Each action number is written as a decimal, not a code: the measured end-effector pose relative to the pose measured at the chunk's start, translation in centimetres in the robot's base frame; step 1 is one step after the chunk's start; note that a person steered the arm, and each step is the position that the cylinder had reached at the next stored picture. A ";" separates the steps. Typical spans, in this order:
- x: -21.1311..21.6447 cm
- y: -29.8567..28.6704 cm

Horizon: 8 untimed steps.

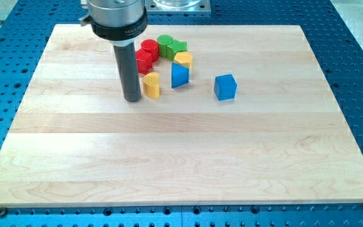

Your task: Move the yellow heart to the bottom left of the triangle

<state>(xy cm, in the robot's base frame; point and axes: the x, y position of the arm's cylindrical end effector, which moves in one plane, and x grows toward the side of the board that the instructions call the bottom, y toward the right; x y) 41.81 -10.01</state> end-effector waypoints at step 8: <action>8.3 11.5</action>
<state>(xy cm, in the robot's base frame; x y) 50.07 1.53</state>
